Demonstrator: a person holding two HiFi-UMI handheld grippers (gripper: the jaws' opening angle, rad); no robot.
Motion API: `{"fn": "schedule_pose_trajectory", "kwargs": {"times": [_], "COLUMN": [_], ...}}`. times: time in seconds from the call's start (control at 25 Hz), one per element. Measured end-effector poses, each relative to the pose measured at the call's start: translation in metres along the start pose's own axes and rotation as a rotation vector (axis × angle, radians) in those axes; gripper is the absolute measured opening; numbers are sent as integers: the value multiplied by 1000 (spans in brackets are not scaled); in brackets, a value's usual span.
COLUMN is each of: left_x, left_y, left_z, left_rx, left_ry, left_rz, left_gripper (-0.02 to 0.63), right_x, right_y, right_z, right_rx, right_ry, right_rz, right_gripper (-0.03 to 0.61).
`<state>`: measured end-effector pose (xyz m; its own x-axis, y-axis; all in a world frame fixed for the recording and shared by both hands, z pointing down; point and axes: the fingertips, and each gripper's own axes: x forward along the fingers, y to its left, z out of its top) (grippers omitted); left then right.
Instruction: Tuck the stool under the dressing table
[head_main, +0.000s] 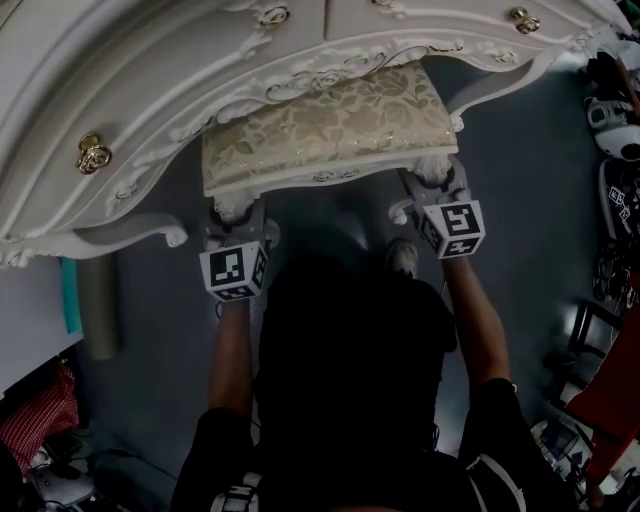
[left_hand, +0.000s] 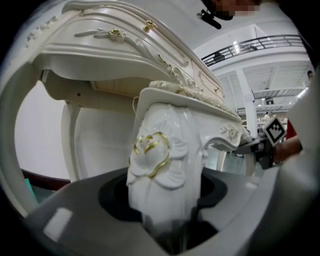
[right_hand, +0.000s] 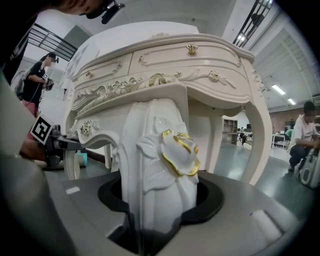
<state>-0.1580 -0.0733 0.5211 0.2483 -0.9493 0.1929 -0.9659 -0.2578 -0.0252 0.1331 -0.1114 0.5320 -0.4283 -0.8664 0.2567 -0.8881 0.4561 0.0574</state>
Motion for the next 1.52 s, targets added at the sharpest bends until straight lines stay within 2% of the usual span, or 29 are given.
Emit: {"fn": "schedule_pose_trajectory", "kwargs": {"times": [0.56, 0.76, 1.16, 1.52], "left_x": [4, 6, 16, 27], "left_y": [27, 35, 42, 49], "left_z": [-10, -10, -5, -2], "left_rx": [-3, -1, -5, 8], "left_ry": [9, 13, 2, -2], "left_rz": [98, 144, 198, 235], "left_gripper": [264, 264, 264, 264], "right_x": [46, 66, 92, 115], "right_y": [13, 13, 8, 5], "right_z": [-3, 2, 16, 12], "right_rx": [2, -10, -24, -14], "right_ry": [13, -10, -32, -41], "right_rz": [90, 130, 176, 213], "right_gripper": [242, 242, 242, 242]}}
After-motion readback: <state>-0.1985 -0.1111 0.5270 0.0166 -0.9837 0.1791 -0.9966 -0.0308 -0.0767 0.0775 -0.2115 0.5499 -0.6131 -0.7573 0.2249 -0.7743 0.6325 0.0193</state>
